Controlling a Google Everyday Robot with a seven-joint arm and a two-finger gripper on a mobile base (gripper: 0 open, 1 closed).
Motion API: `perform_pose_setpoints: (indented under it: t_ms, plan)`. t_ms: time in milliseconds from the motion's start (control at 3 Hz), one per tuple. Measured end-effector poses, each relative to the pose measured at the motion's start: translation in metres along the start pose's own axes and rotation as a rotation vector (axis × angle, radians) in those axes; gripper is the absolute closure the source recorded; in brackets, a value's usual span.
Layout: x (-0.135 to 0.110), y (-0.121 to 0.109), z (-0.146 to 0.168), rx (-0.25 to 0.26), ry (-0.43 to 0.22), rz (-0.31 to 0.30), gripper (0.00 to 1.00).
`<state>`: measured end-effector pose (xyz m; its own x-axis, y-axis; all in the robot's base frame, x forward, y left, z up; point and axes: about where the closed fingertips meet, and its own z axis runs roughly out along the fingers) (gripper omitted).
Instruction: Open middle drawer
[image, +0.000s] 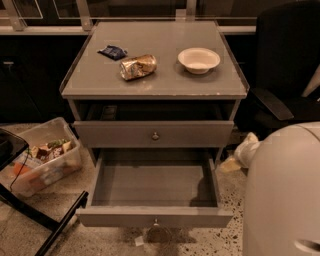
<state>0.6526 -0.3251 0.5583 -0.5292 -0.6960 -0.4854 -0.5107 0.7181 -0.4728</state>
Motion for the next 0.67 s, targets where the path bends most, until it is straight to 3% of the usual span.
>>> perform_pose_setpoints:
  t_ms: [333,667]
  plan:
    - [0.037,-0.070,-0.047,0.129,0.071,0.131,0.00]
    - [0.089,-0.113,-0.101,0.241,0.129,0.254,0.00]
